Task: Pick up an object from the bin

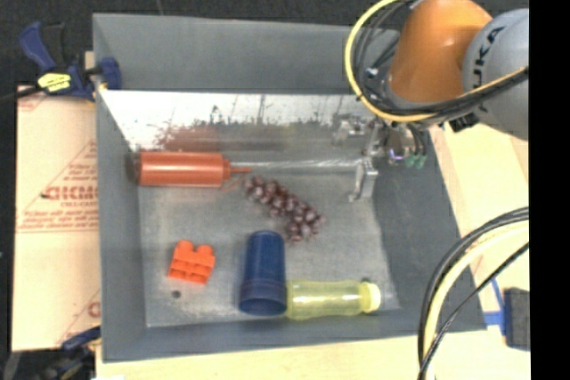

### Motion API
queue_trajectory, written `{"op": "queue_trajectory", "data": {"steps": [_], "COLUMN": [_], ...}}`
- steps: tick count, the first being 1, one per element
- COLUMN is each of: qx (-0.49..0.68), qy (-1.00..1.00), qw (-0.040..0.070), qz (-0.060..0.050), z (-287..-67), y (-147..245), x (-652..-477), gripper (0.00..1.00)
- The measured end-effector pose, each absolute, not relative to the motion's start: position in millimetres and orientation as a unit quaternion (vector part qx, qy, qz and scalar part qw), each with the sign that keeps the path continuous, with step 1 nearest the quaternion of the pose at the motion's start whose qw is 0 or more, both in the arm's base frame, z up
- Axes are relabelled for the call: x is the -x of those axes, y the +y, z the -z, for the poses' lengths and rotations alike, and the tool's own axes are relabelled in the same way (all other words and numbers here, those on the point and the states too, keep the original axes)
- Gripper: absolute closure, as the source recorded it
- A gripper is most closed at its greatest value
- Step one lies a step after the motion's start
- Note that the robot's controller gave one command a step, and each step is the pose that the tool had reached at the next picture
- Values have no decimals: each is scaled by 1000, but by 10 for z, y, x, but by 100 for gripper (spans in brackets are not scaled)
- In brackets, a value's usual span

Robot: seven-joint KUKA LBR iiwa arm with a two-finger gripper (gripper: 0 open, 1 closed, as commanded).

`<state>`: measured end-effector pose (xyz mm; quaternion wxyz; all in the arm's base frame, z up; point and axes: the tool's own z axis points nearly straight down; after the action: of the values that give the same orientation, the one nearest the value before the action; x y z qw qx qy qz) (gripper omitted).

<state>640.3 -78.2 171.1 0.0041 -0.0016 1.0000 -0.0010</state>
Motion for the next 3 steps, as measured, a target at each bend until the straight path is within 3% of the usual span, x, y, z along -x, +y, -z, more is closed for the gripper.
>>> {"op": "queue_trajectory", "data": {"steps": [1,2,3], "qx": [-6,1,3], "qy": [1000,1000,1000], "qw": [8,9,14], "qz": [4,1,3], "z": [-1493,-811,-850], "y": [-1025,-622,-547], "x": [-6014,-6231,-6028], "gripper": [0,0,0]}}
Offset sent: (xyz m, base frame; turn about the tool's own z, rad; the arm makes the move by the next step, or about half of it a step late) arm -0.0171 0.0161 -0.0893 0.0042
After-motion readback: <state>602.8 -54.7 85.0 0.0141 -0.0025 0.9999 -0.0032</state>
